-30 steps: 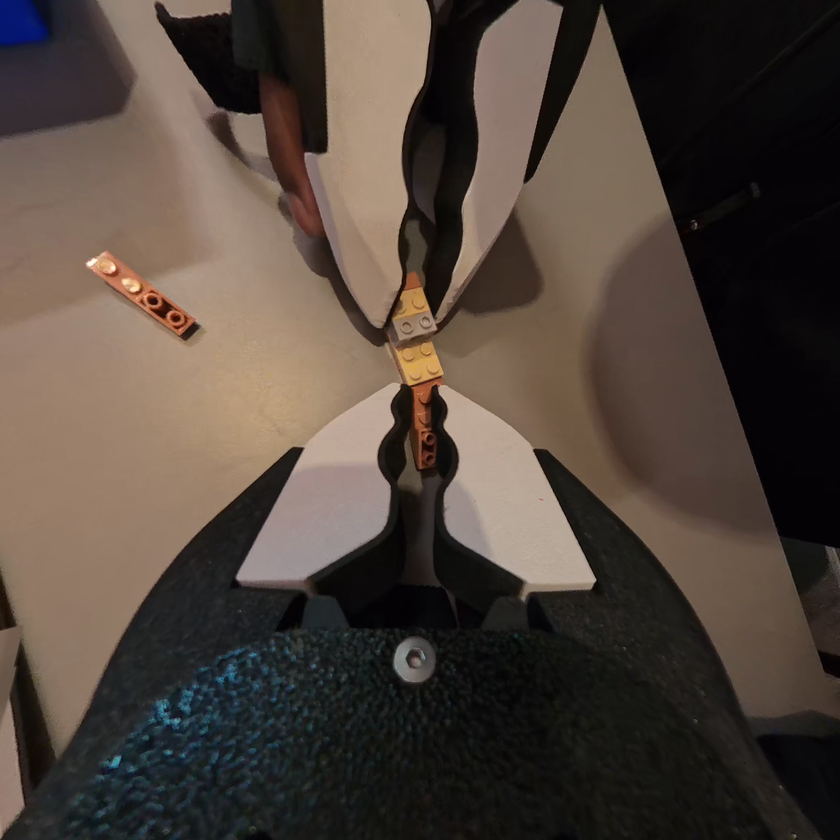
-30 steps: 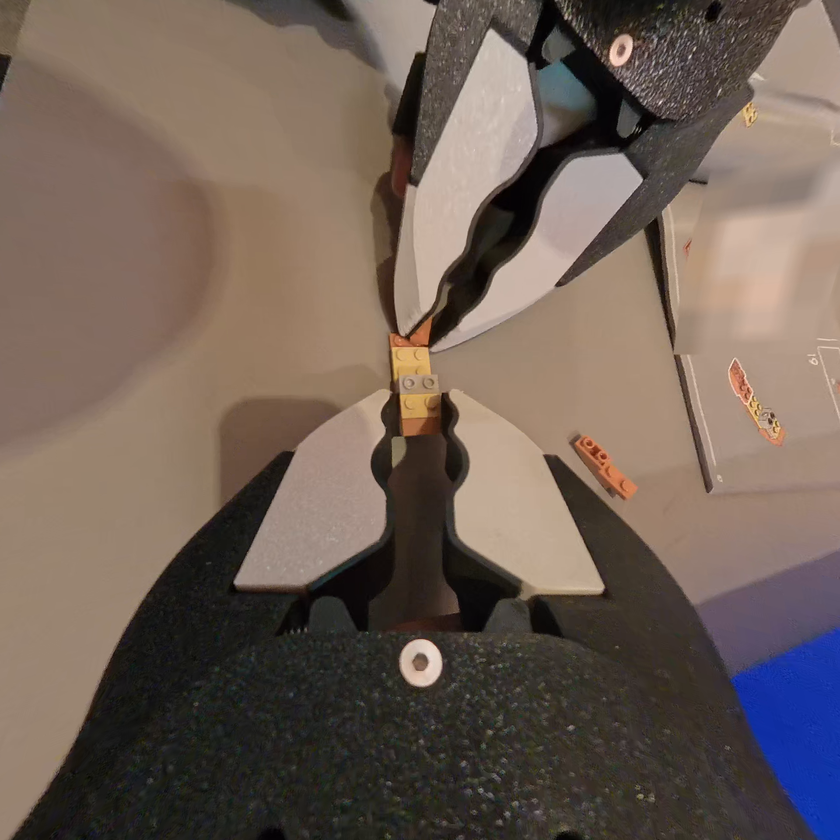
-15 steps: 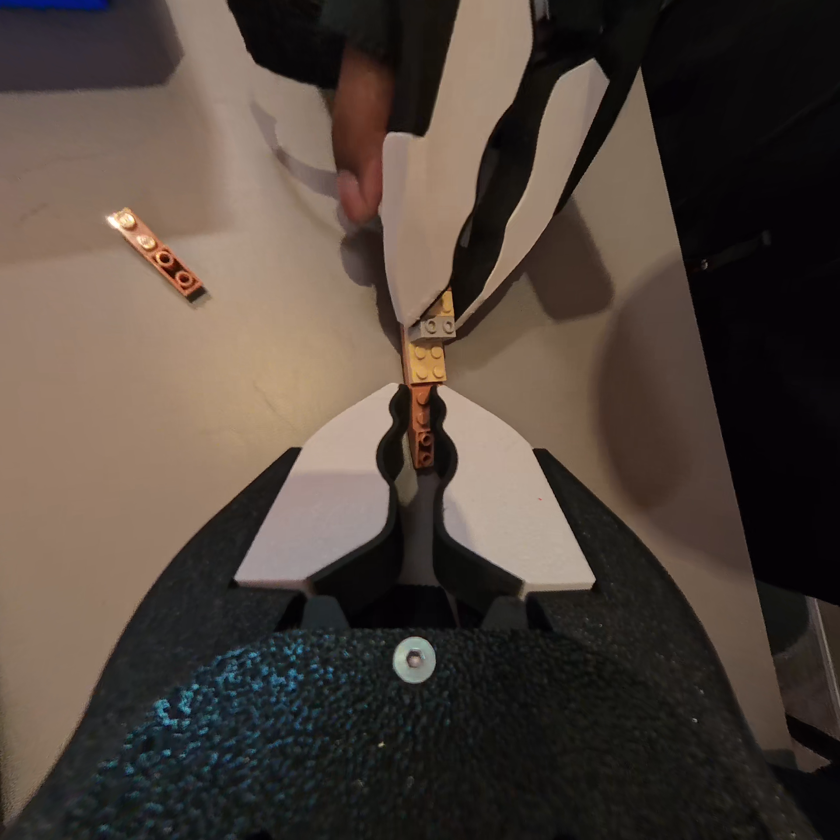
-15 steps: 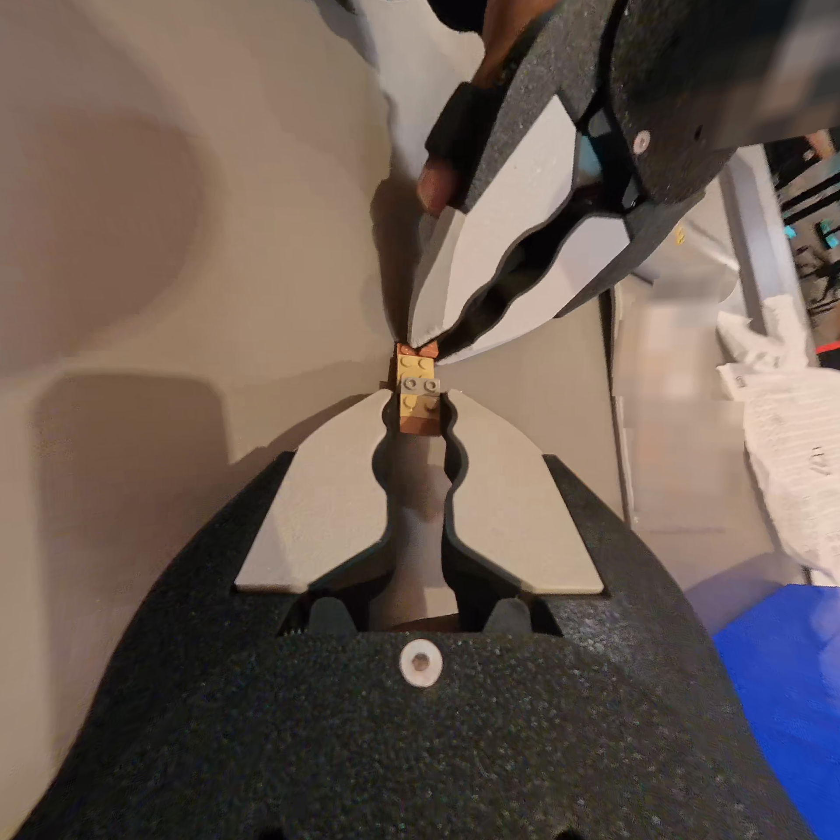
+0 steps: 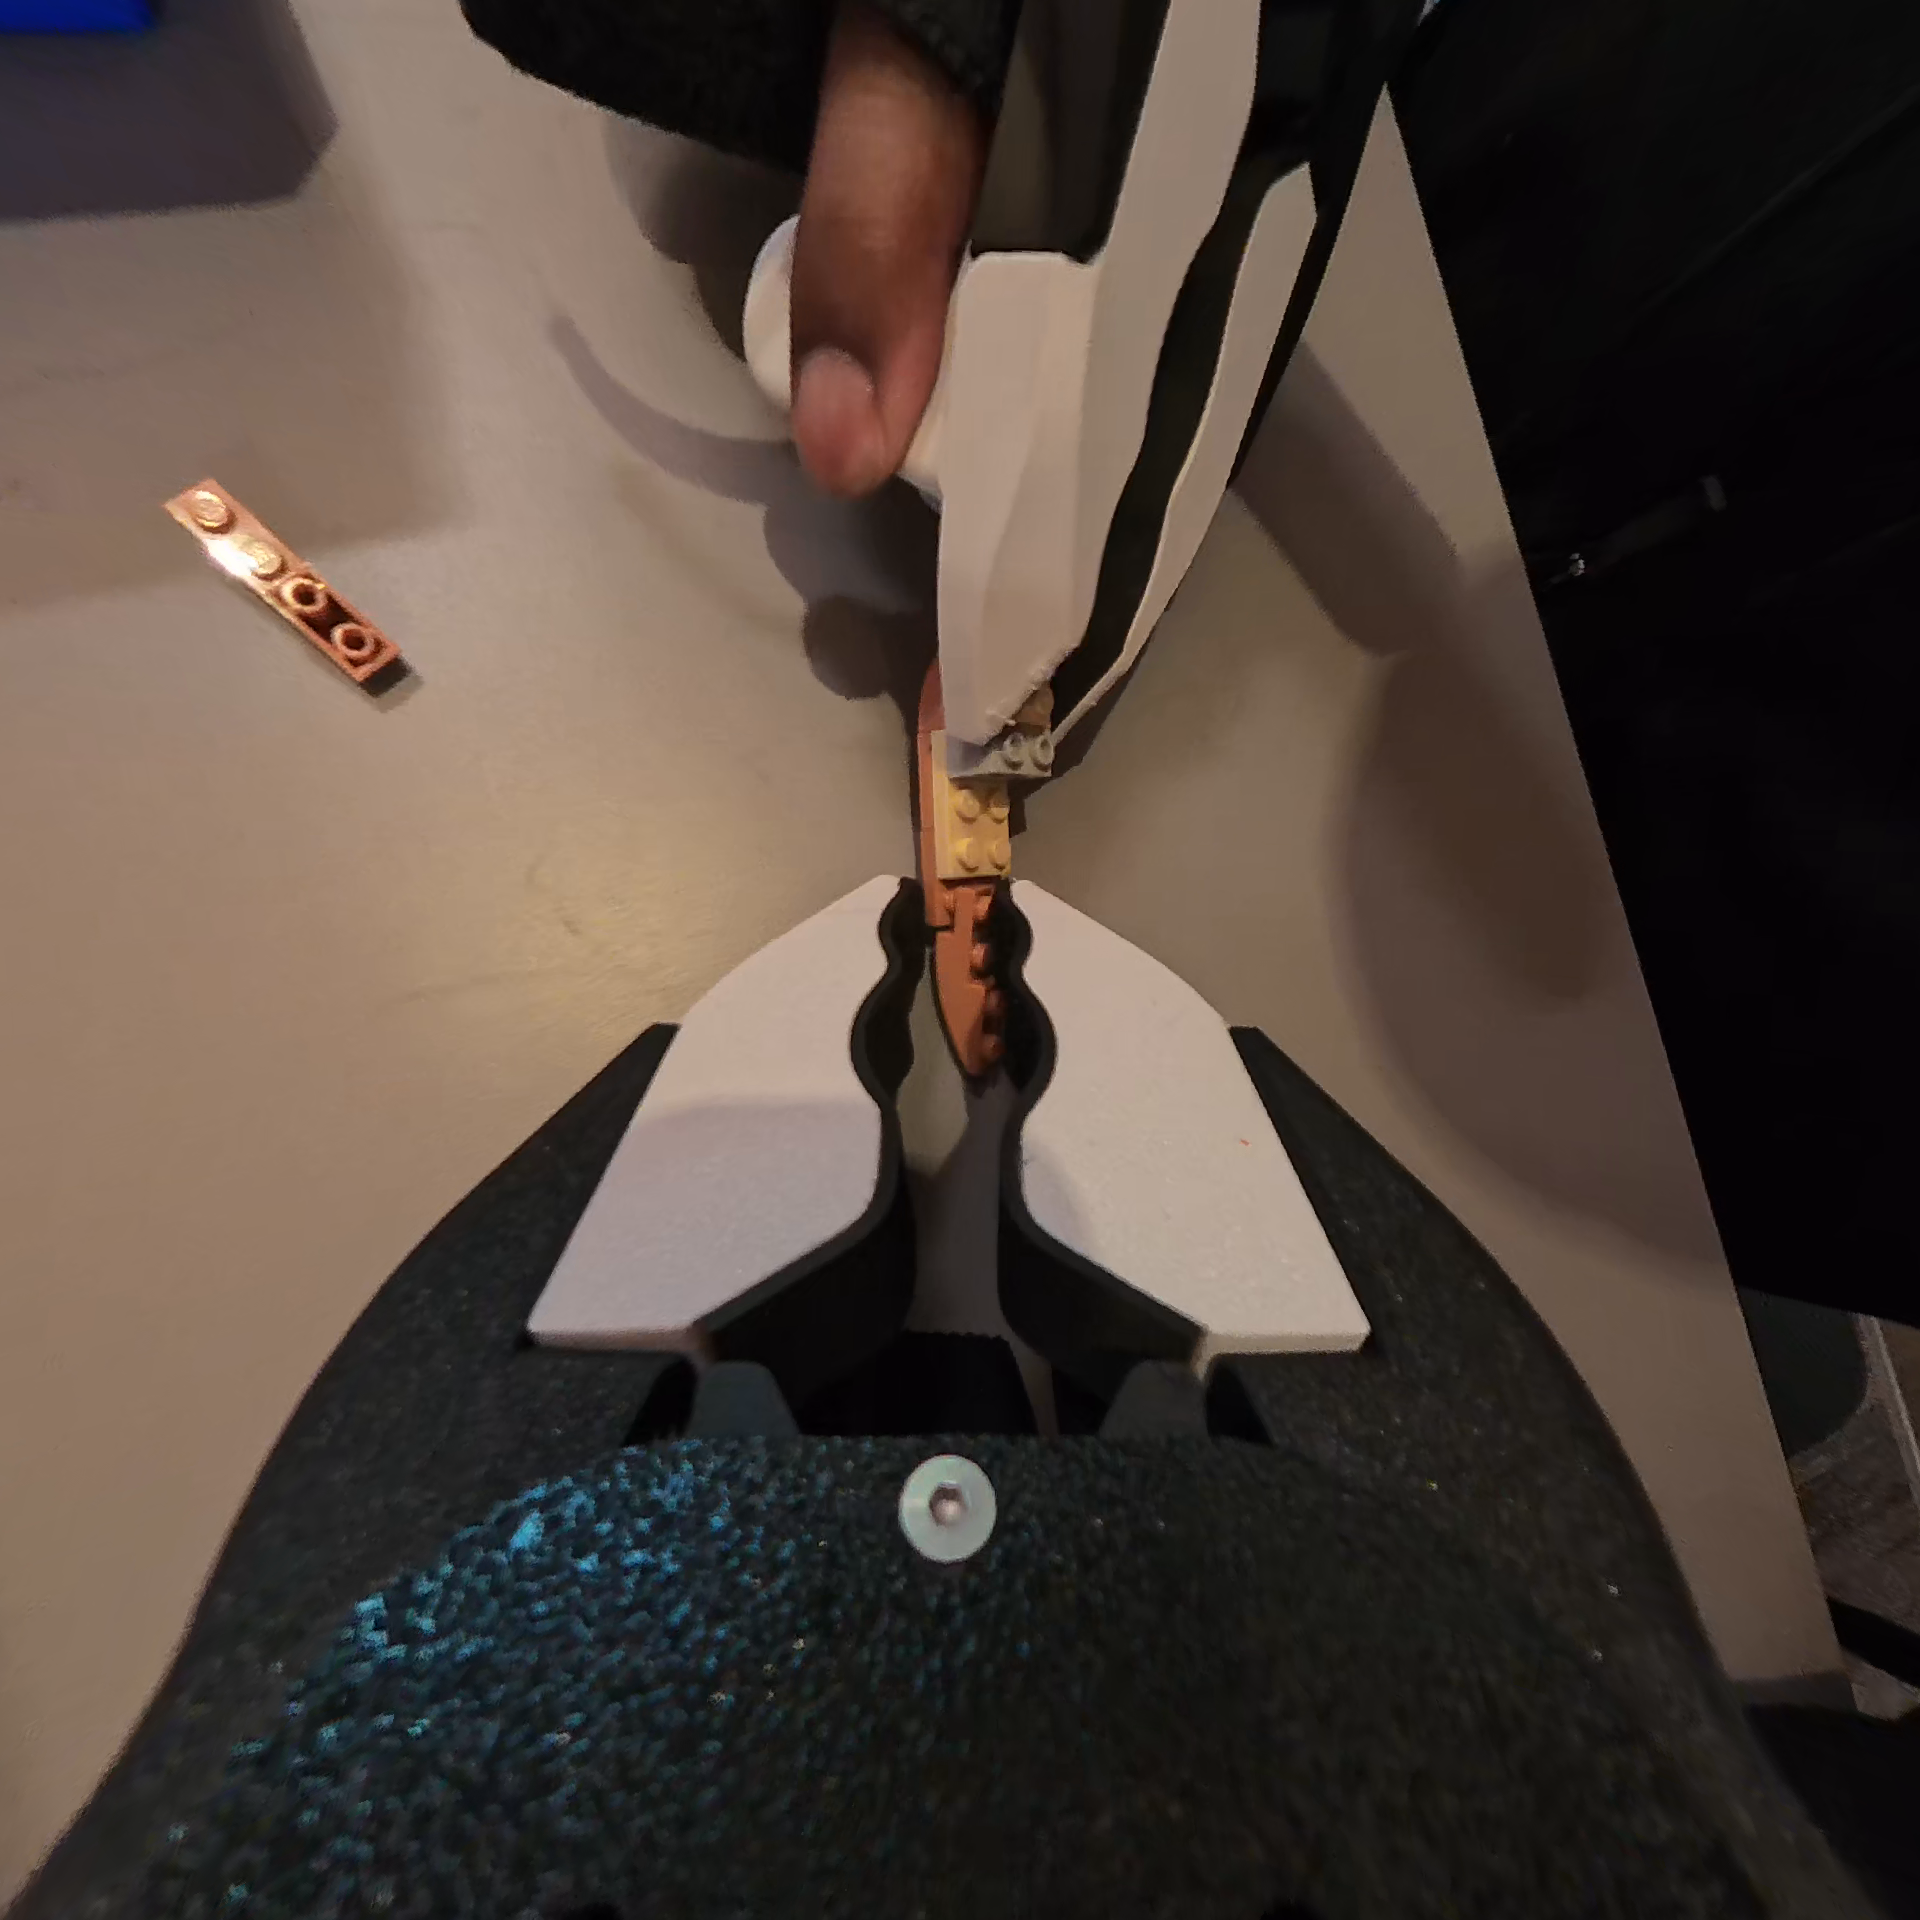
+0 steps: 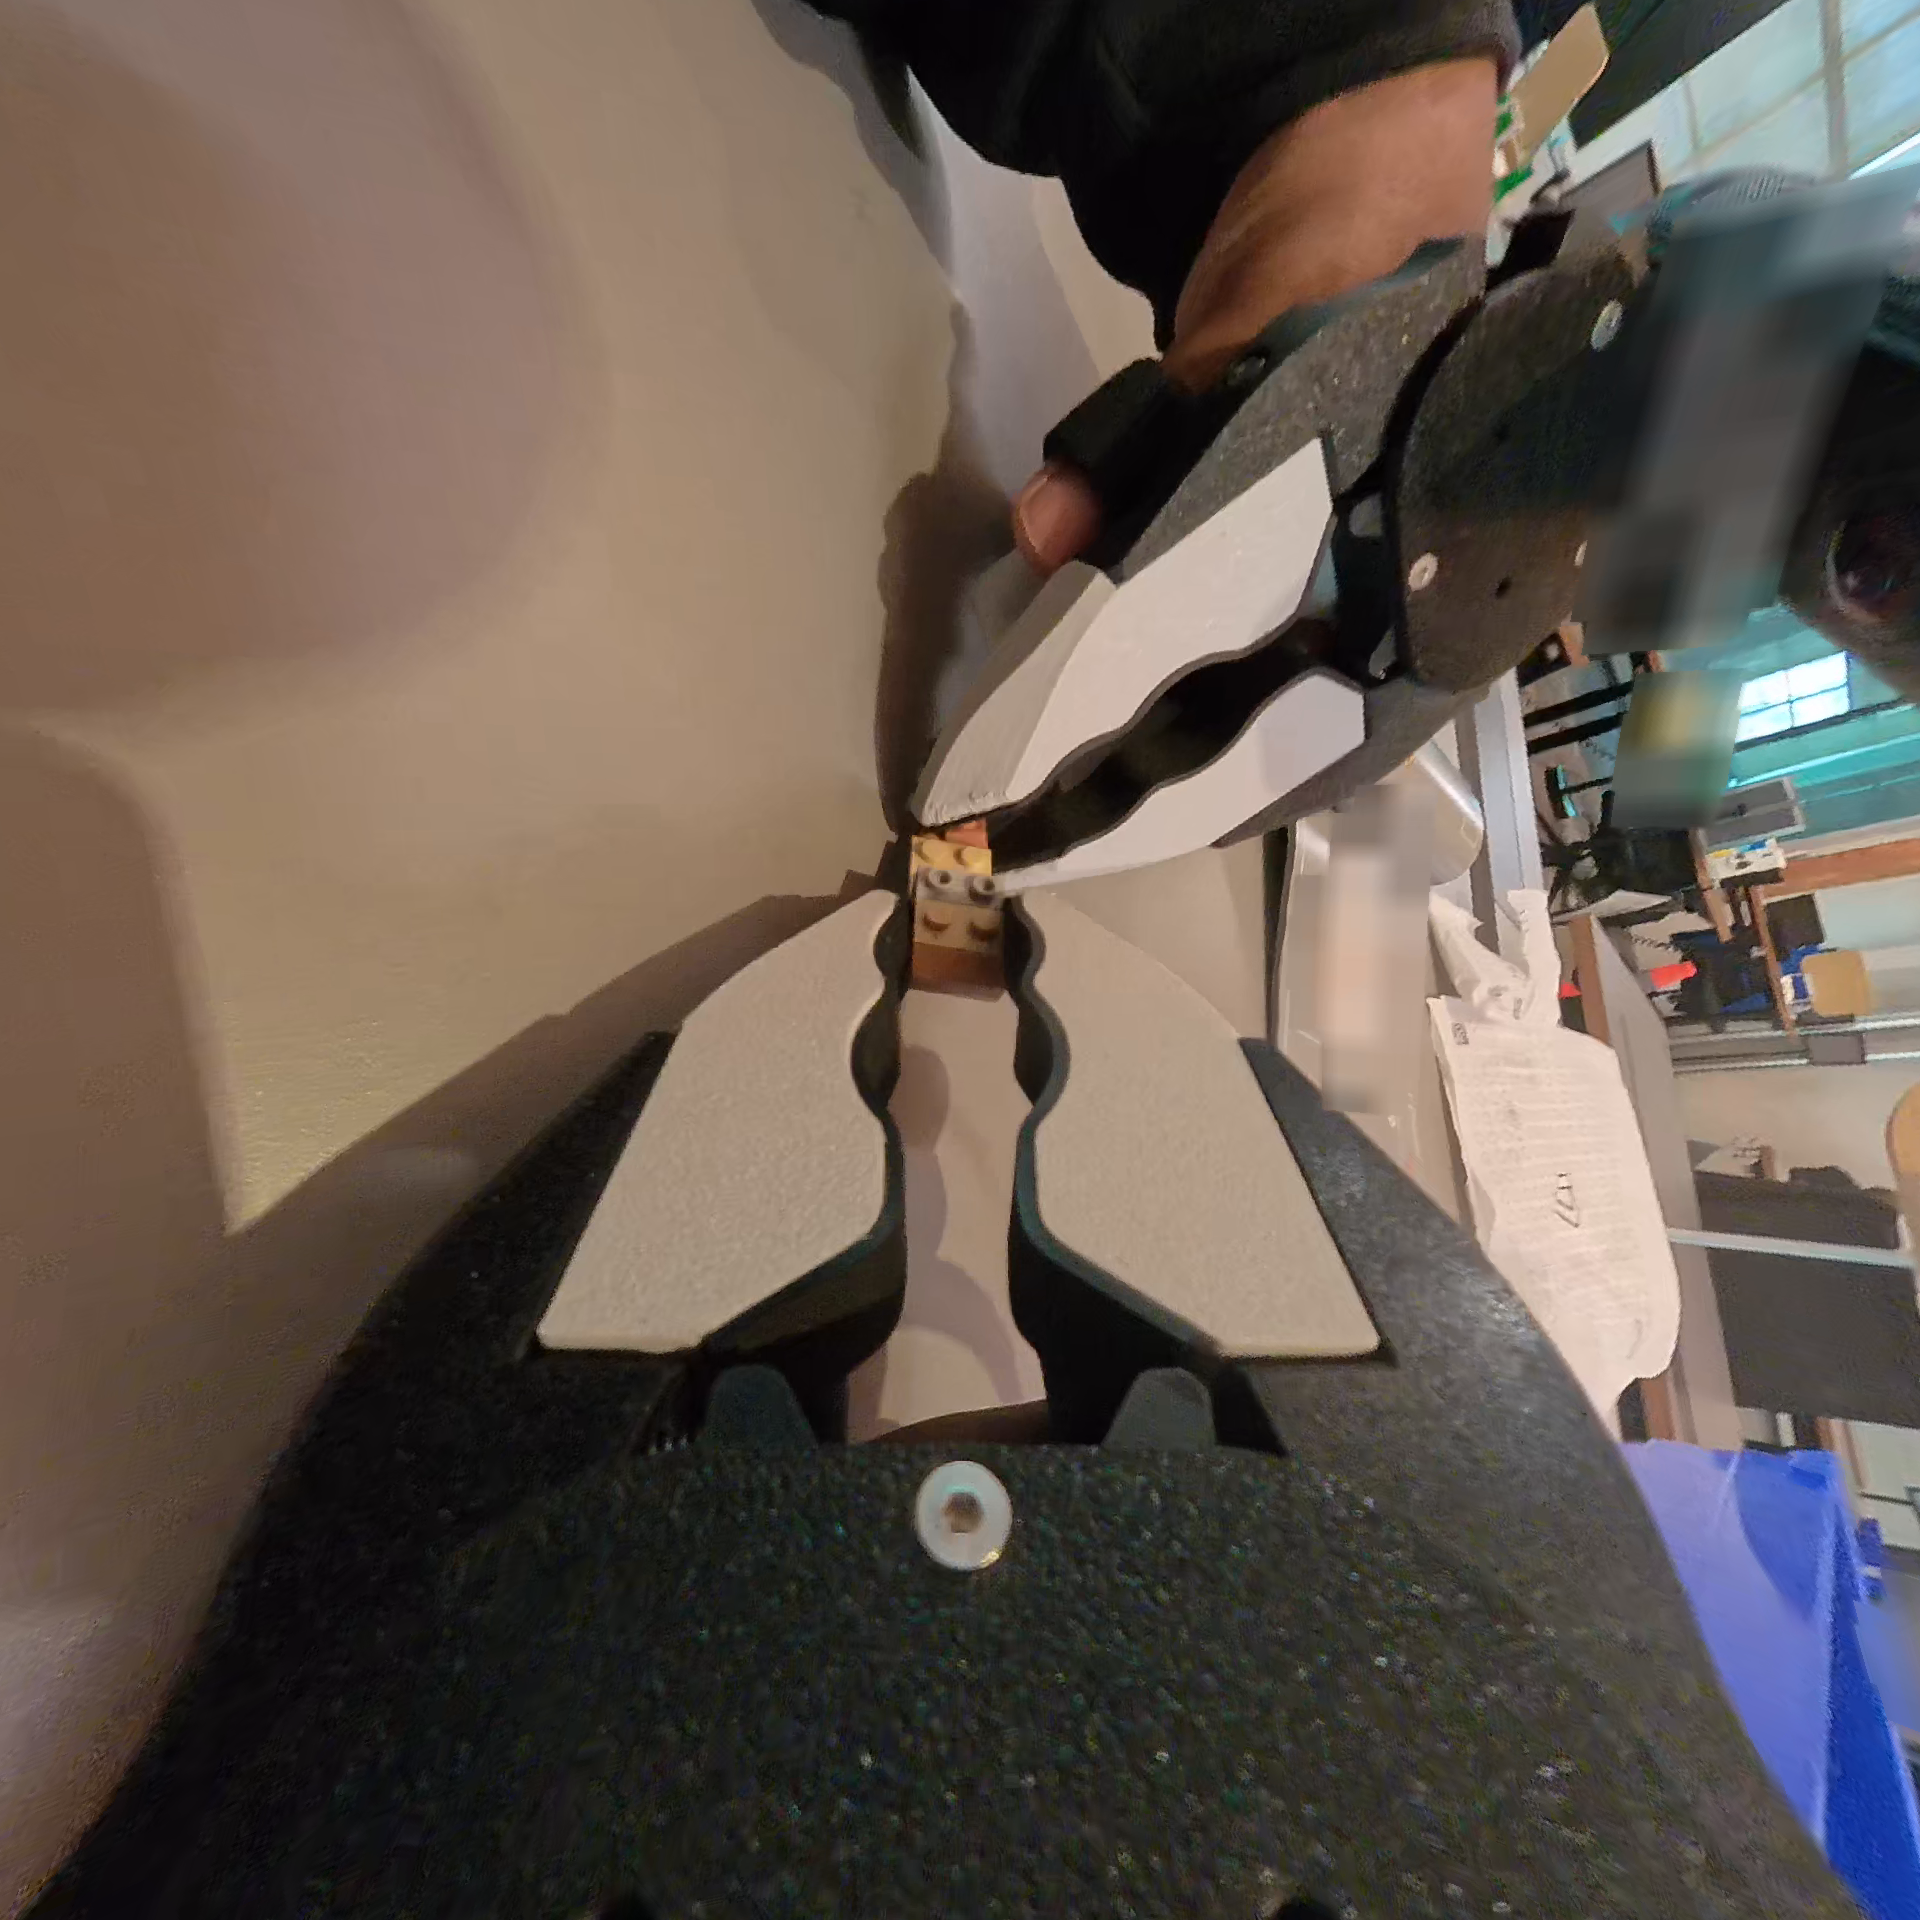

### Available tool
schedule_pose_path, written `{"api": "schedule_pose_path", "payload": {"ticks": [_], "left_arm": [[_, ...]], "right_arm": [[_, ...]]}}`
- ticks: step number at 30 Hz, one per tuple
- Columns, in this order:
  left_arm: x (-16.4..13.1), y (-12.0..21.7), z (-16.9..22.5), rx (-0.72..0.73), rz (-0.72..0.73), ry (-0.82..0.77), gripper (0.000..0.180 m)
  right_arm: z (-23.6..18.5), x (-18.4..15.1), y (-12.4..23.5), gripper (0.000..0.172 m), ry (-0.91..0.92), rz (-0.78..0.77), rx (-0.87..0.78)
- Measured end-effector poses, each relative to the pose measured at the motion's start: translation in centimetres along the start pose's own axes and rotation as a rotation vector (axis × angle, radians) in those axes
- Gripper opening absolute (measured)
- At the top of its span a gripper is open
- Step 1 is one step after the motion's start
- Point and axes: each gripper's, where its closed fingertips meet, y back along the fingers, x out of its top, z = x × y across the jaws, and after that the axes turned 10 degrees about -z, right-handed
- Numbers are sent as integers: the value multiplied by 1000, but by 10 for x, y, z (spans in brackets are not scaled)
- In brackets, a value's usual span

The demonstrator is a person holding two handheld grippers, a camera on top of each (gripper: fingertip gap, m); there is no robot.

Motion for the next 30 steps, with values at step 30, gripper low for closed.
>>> {"api": "schedule_pose_path", "payload": {"ticks": [30], "left_arm": [[17, 9, -19, 206, 55, -43, 9]], "right_arm": [[20, -19, 8, 39, -123, -32, -51]]}}
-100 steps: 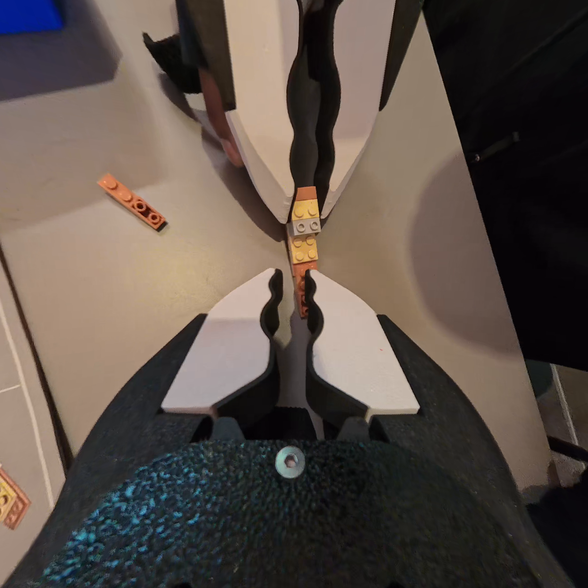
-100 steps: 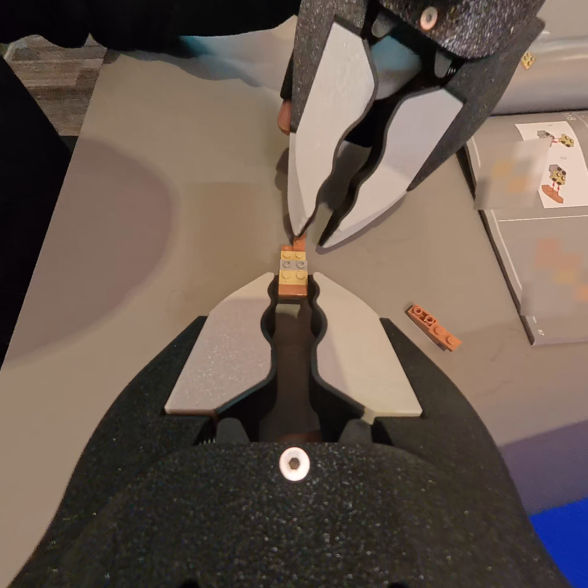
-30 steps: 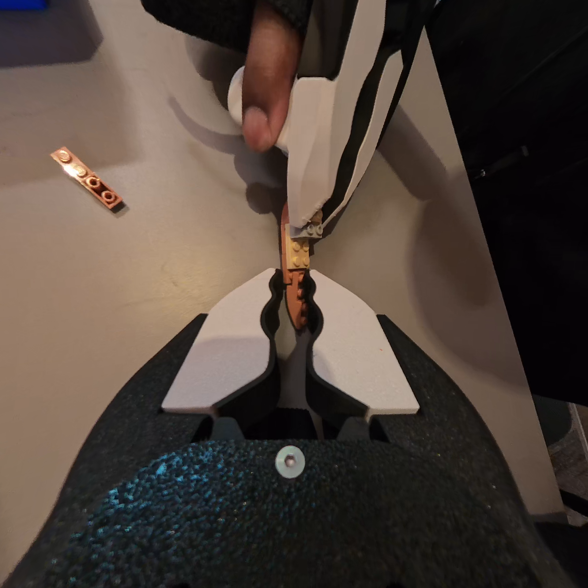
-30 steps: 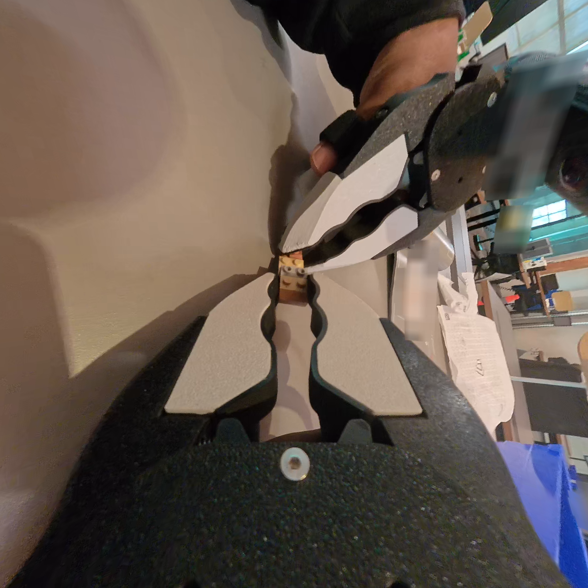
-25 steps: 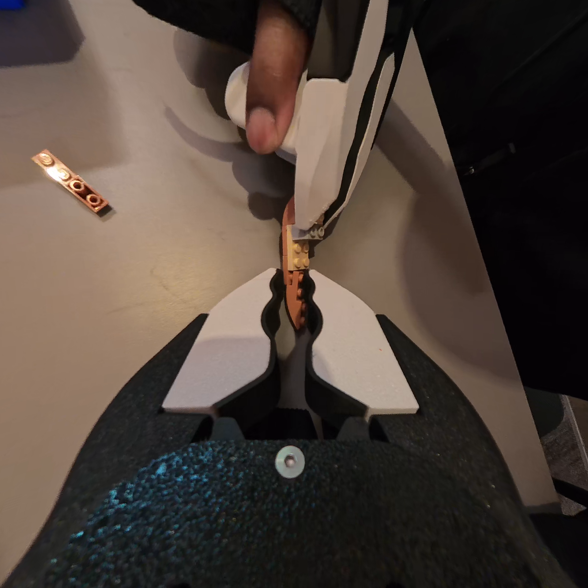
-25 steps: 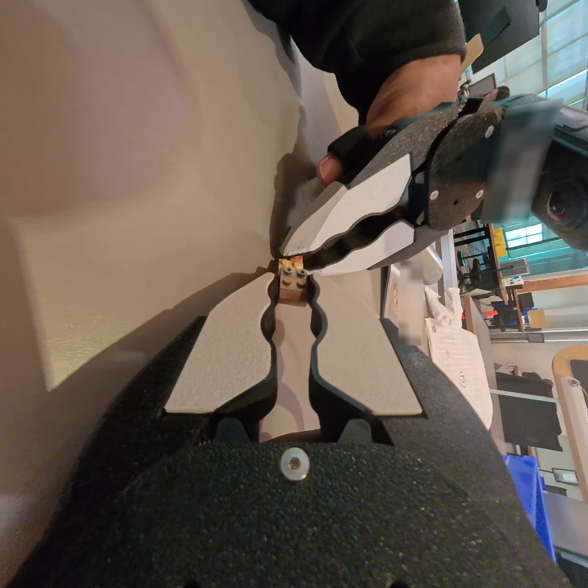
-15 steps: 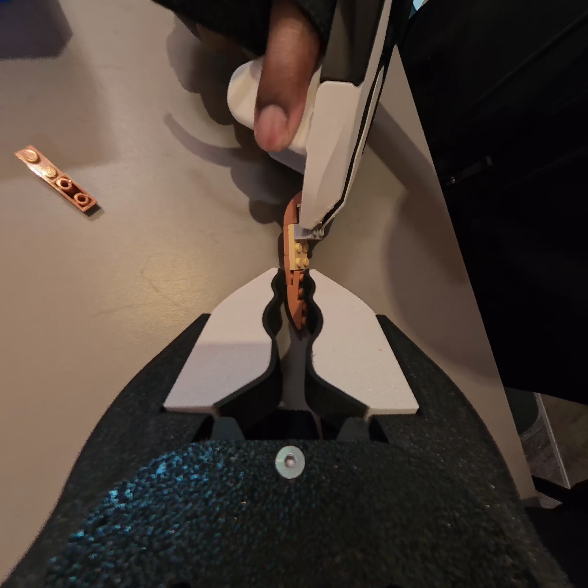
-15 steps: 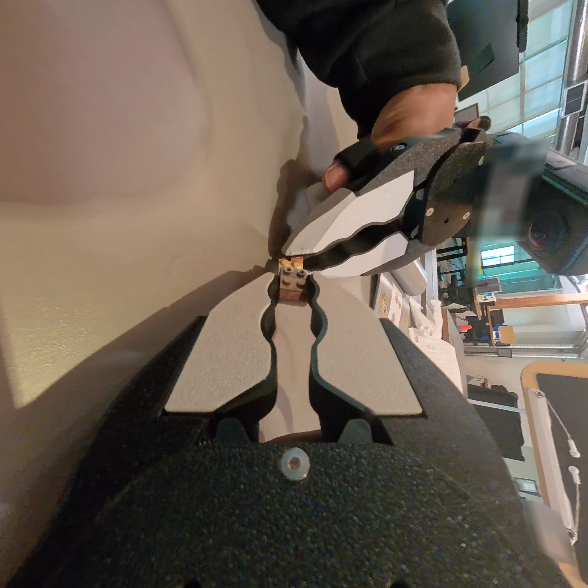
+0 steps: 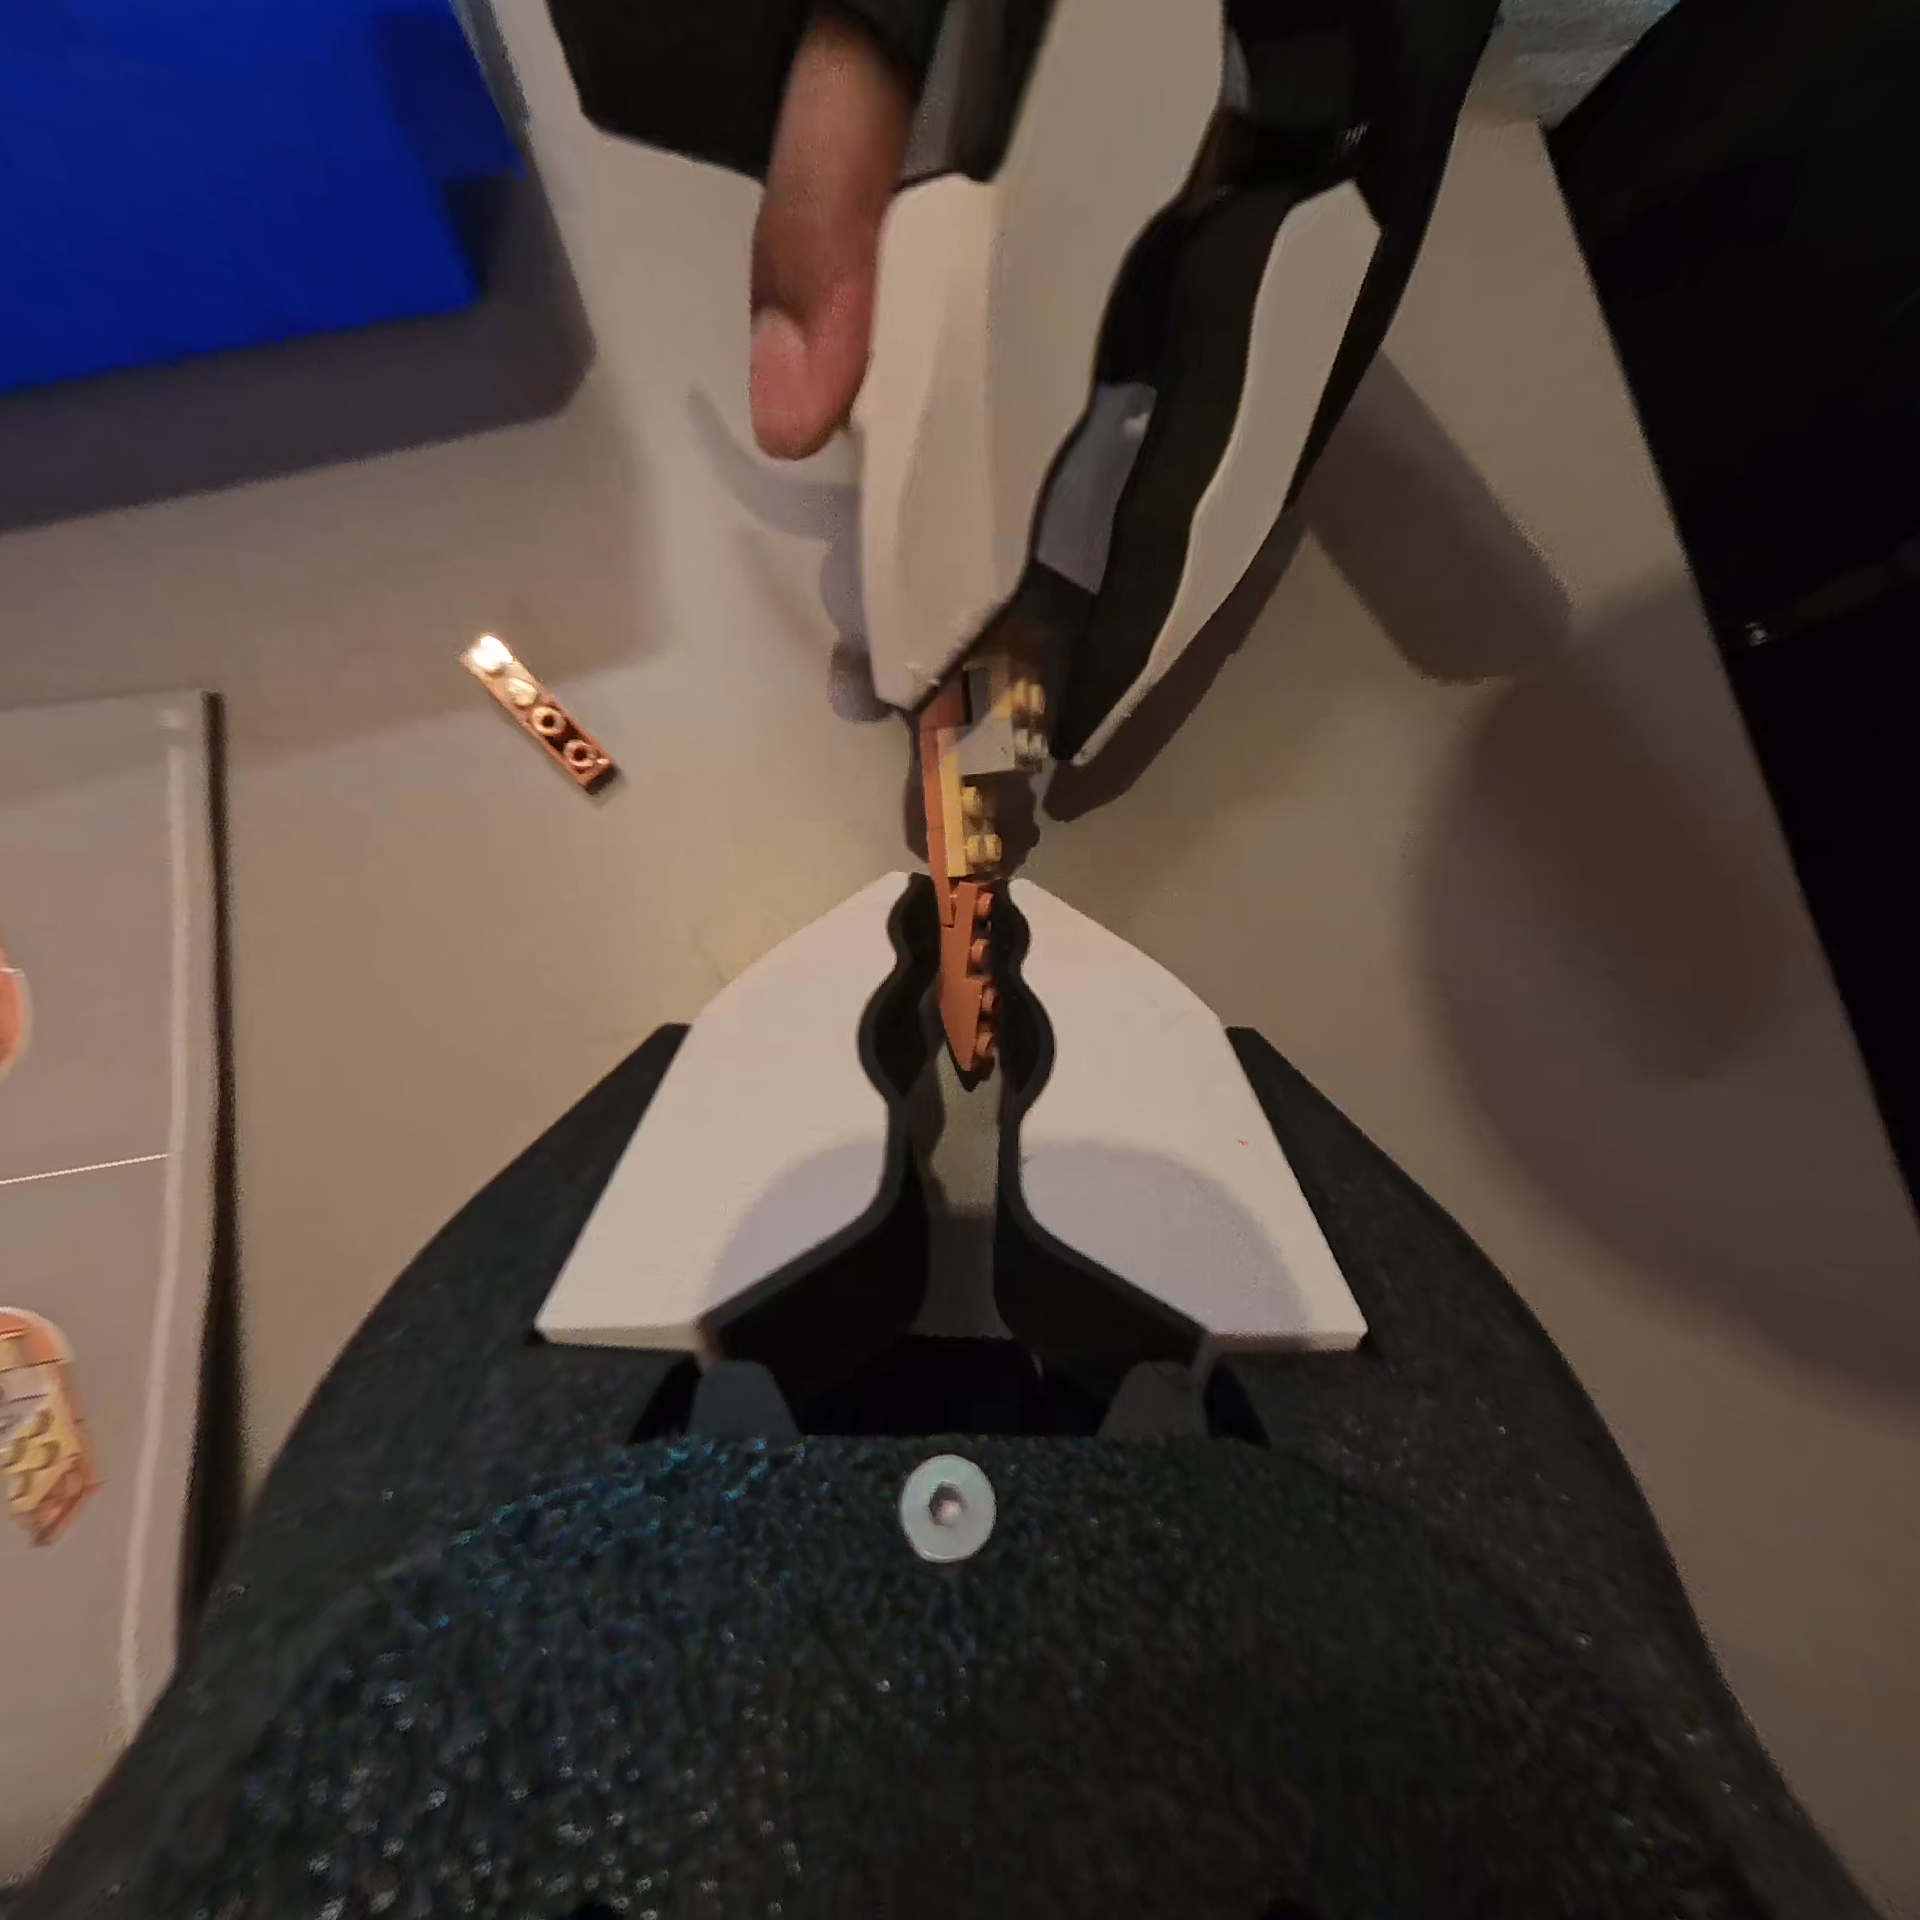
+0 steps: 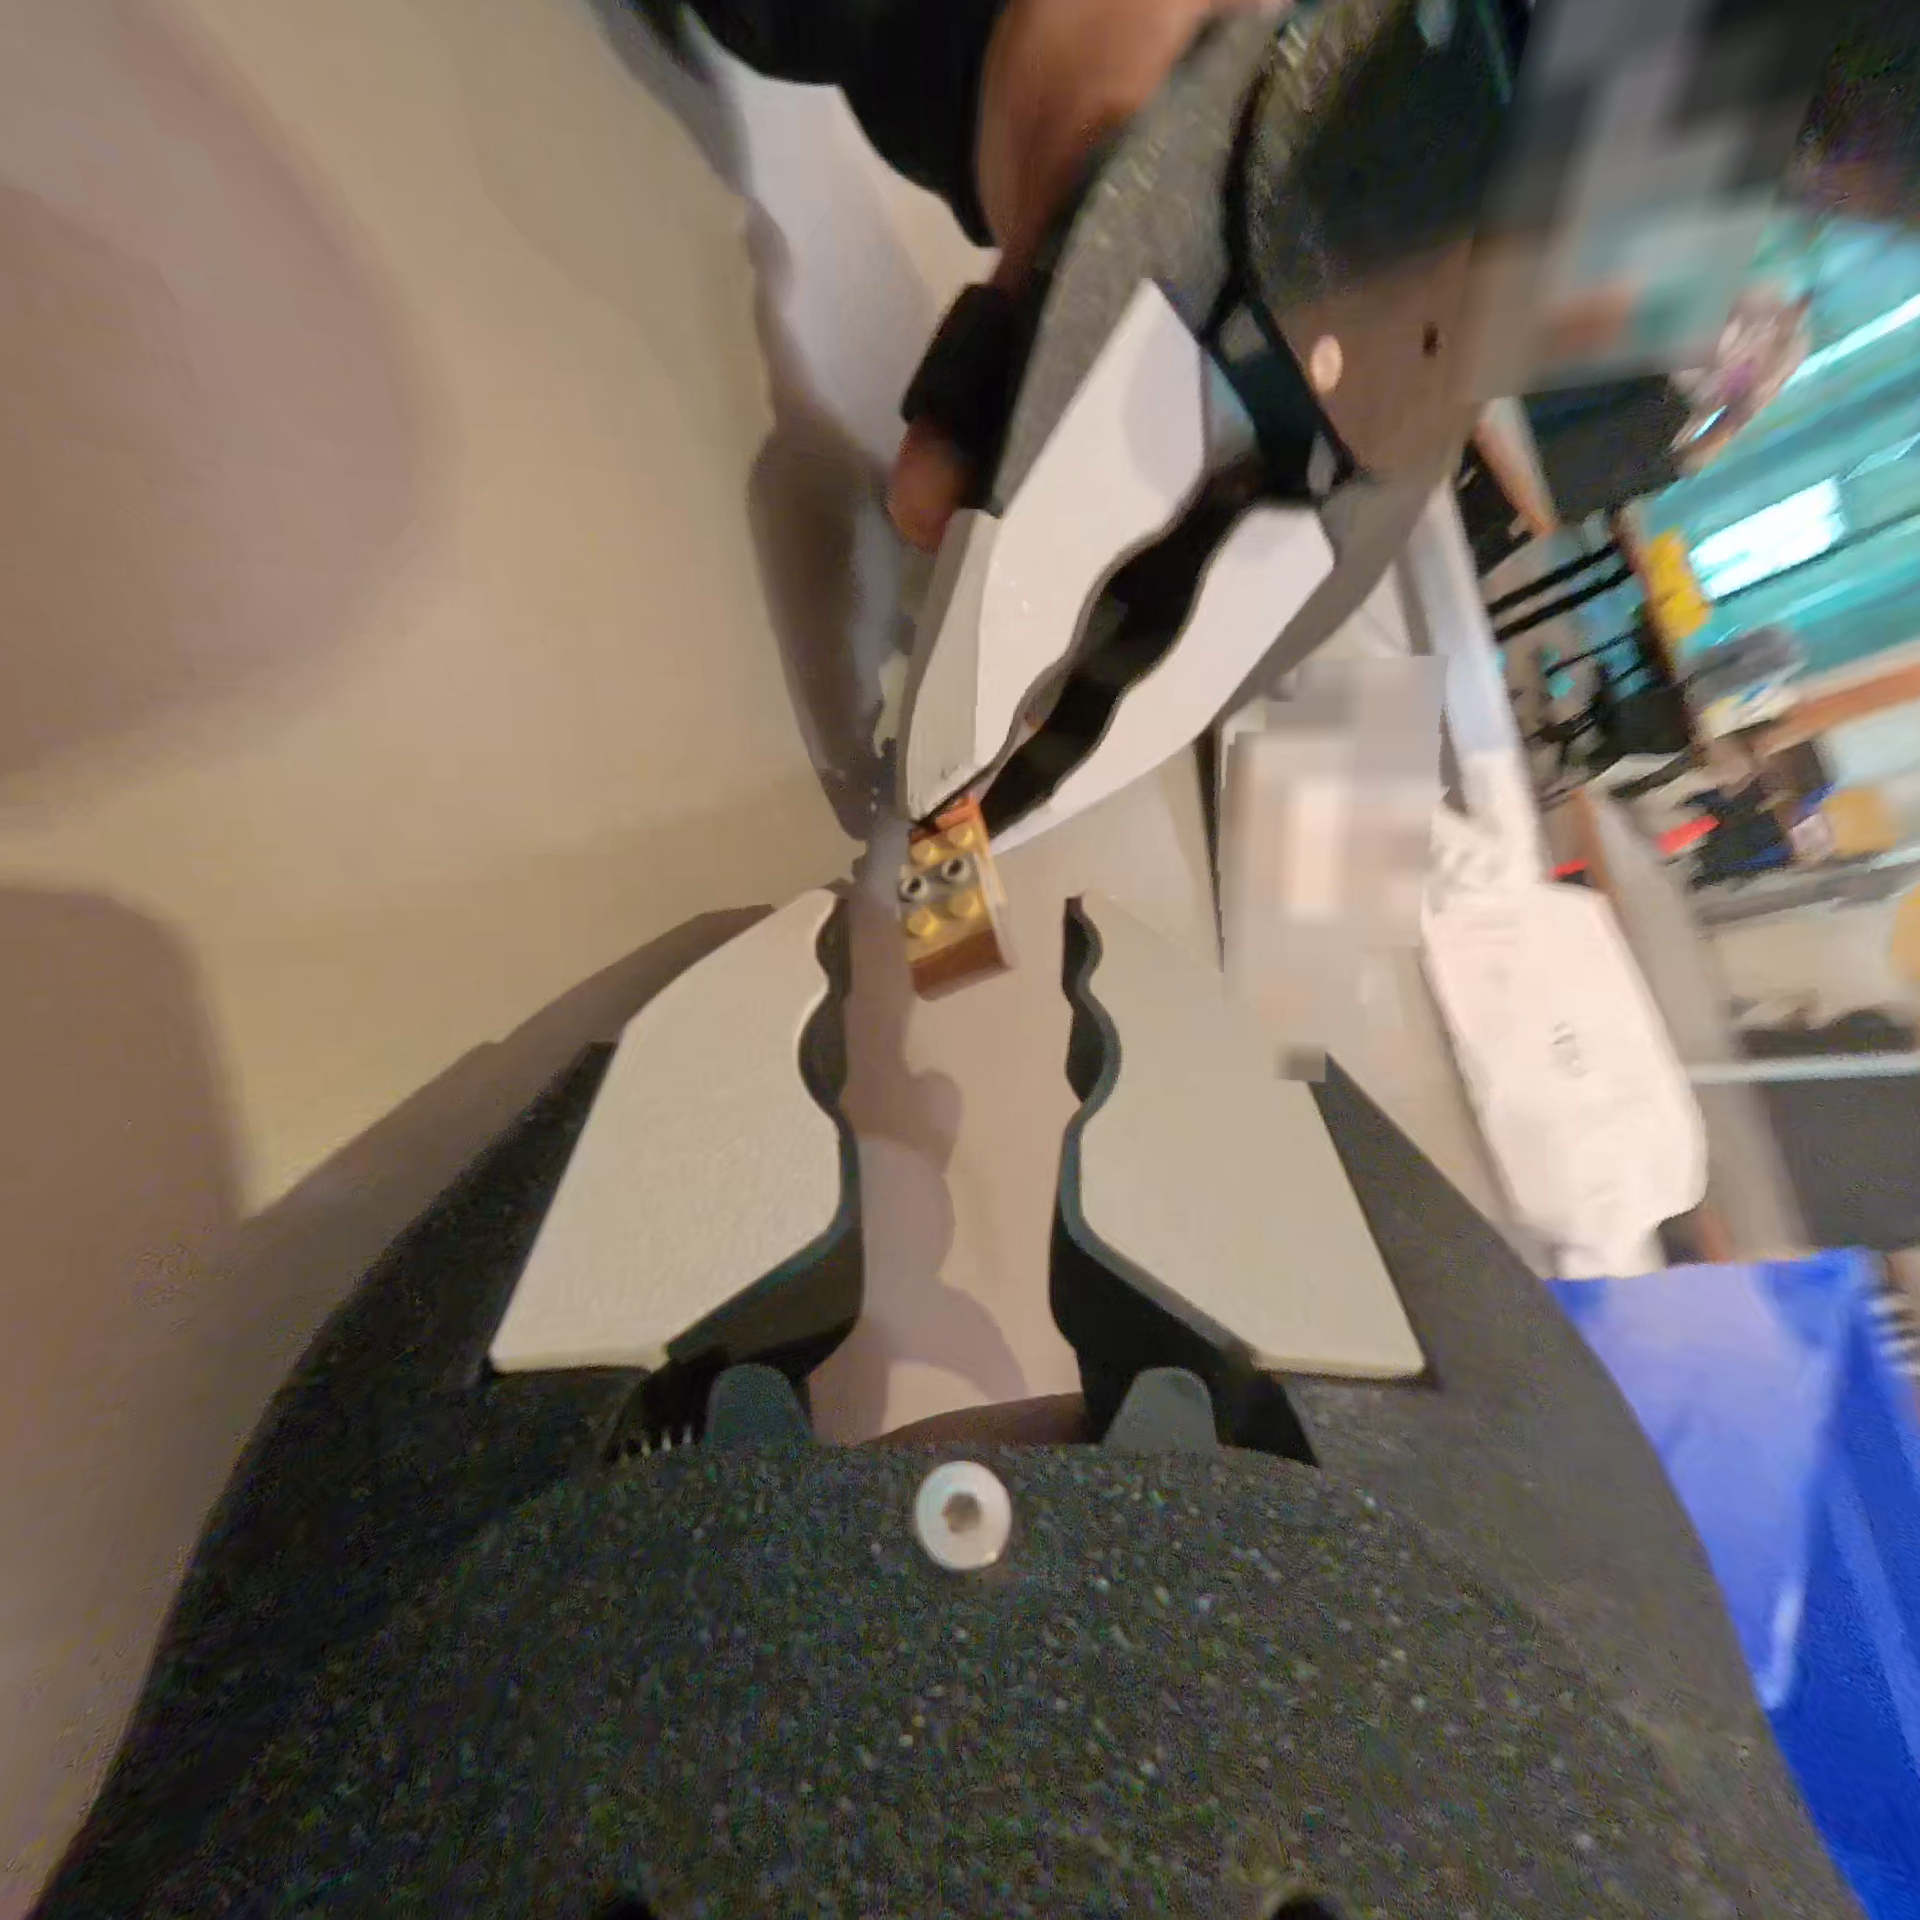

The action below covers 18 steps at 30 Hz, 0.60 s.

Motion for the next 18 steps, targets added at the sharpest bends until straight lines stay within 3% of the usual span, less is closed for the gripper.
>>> {"api": "schedule_pose_path", "payload": {"ticks": [3, 8, 12, 18], "left_arm": [[3, 5, -8, 114, 1, -55, 9], [4, 7, -14, 271, -46, -154, 10], [4, 7, -16, 333, -74, -196, 10], [2, 5, -19, 376, -105, -210, 10]], "right_arm": [[1, -3, -1, 54, -216, -2, 122], [6, 2, -2, 42, -417, 14, 204], [4, -5, -10, 28, -425, -52, 182], [5, -9, -14, 22, -410, -94, 132]]}}
